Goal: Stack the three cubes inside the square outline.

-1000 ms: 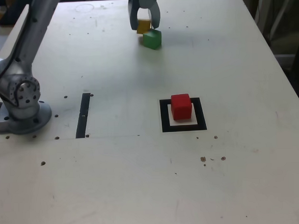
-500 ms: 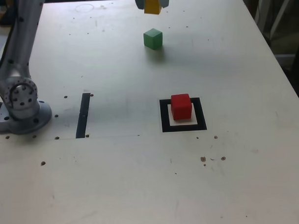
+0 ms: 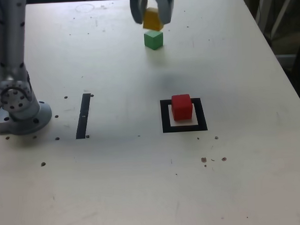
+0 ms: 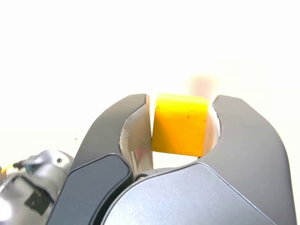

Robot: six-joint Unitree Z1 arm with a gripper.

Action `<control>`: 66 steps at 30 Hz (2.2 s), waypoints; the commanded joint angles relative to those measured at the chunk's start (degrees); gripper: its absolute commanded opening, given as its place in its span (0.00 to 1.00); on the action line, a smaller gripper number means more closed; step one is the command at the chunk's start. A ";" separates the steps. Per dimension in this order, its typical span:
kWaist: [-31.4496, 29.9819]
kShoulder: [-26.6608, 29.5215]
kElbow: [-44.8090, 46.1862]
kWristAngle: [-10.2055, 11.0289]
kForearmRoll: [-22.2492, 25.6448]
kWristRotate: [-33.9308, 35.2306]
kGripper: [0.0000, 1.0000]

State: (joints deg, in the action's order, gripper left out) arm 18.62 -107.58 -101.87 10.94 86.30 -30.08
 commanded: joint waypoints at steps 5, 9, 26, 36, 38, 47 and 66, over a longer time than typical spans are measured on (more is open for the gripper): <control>-7.28 3.49 4.31 -0.31 -0.98 5.30 0.39; -11.67 3.78 4.83 -0.85 -1.23 9.14 0.39; -23.09 2.12 7.14 -1.04 -5.08 26.26 0.39; -27.76 -0.34 8.74 -0.26 -6.91 35.13 0.39; -28.13 -0.83 9.20 -0.85 -7.81 36.23 0.39; -28.29 -2.82 10.27 -0.85 -12.98 38.45 0.39; -28.29 -5.15 12.65 1.56 -16.48 39.22 0.39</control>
State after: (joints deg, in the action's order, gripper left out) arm -9.68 -112.69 -89.27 12.43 69.95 9.02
